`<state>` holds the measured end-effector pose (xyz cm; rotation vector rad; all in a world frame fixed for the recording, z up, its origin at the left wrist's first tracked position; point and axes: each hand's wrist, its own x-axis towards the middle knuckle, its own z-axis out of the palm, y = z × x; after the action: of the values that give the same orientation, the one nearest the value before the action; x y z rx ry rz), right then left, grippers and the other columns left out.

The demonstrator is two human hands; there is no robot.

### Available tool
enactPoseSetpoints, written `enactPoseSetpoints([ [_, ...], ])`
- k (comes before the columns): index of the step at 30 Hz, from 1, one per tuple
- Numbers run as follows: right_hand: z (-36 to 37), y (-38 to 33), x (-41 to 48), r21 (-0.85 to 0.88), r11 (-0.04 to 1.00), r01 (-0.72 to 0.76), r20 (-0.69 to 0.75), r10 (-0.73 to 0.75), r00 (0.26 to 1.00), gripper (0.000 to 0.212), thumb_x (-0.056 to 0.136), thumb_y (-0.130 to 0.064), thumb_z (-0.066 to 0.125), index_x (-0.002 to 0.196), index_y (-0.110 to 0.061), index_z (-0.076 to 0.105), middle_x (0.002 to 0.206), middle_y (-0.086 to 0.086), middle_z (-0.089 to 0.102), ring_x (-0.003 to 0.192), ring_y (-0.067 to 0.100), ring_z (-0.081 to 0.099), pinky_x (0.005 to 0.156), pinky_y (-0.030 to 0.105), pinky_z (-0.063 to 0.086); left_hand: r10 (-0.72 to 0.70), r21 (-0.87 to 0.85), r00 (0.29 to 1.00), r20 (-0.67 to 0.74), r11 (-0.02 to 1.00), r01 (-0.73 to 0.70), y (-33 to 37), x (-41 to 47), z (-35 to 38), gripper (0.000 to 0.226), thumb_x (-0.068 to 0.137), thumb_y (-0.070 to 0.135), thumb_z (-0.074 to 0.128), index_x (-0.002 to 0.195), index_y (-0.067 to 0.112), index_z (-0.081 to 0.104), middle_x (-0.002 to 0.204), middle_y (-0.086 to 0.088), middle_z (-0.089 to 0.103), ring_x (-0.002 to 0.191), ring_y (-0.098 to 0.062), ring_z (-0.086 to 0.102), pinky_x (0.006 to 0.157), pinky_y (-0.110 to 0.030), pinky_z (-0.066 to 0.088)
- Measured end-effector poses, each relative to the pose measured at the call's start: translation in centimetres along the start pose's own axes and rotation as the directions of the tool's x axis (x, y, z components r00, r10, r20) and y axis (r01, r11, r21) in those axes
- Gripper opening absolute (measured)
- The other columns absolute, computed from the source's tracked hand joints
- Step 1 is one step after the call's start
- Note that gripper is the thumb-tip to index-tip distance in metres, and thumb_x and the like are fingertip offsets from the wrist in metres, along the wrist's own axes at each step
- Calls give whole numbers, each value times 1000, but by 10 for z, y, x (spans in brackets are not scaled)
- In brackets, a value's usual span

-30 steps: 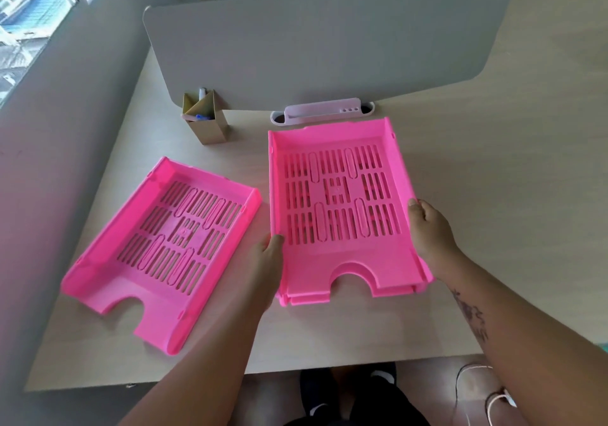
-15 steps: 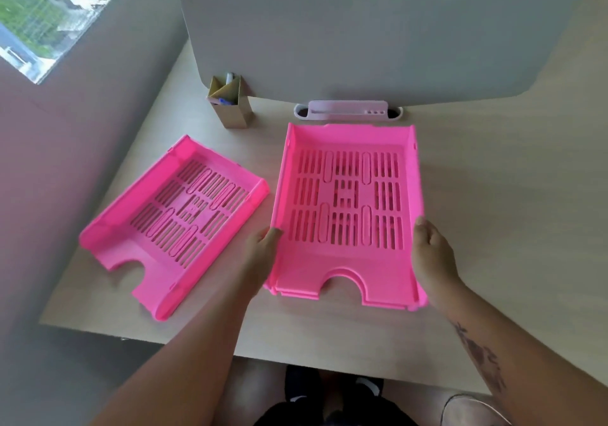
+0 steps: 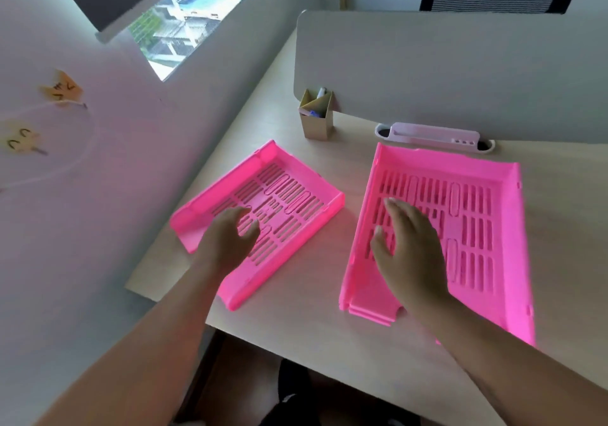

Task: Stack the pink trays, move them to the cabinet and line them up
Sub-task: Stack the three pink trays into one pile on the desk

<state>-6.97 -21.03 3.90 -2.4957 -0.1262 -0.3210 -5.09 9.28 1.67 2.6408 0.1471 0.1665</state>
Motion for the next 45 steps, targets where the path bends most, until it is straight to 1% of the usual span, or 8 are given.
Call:
enactPoseSetpoints([
  [5,76,-83,8,190,968,-167,124,145,982,30,89,-12,61,117,-2,66,116,15,64,109,31,60,89,36,48,-20,142,1000,14,990,18,-79,34,-30,38,85,19,67,119,4,65,113,-20,69,102,-33,64,89,-43,51],
  [11,147,-118,5,240,781,-577,193,544,817,37,89,-15,58,124,-2,61,112,12,60,98,25,57,79,25,38,-26,165,997,77,986,13,-141,73,-37,37,83,17,65,120,9,64,107,-17,69,94,-34,63,78,-41,52],
  [15,168,-122,5,276,672,-687,167,671,723,43,88,-17,61,128,-3,56,119,13,61,103,29,61,90,42,51,-43,168,991,129,986,20,-163,88,-27,28,86,16,62,112,7,63,104,-20,67,91,-35,62,74,-39,48],
  [21,185,-125,13,293,524,-800,206,782,588,10,90,-15,57,97,-9,54,94,11,64,82,29,59,70,36,49,-128,150,986,106,982,111,-177,104,-24,16,89,11,59,94,3,72,94,-23,69,81,-36,62,64,-34,41],
  [28,156,-132,37,368,594,-715,146,723,675,9,90,-14,55,92,-10,47,73,-3,49,54,9,44,45,24,33,-98,22,990,100,995,96,-167,114,-66,11,88,18,69,93,9,72,86,-11,72,65,-17,56,58,-26,39],
  [32,126,-138,59,486,583,-651,120,694,710,10,91,-14,53,92,-10,44,72,-2,48,53,11,43,47,25,31,-94,56,989,113,995,88,-136,119,-102,11,87,21,69,90,11,70,81,-6,69,62,-19,56,55,-28,37],
  [36,77,-127,71,554,581,-596,124,650,749,18,89,-15,53,105,-8,49,76,-1,49,53,11,44,47,27,34,-152,-57,969,196,985,166,-86,107,-122,12,89,21,64,83,13,58,77,-9,64,62,-23,59,49,-29,41],
  [45,-60,-9,46,585,661,-471,111,510,853,47,92,-8,48,139,-10,43,104,5,55,39,-1,44,31,12,31,-163,-286,981,103,940,186,77,32,-60,13,89,19,59,77,15,57,75,-8,61,61,-25,54,49,-29,42],
])
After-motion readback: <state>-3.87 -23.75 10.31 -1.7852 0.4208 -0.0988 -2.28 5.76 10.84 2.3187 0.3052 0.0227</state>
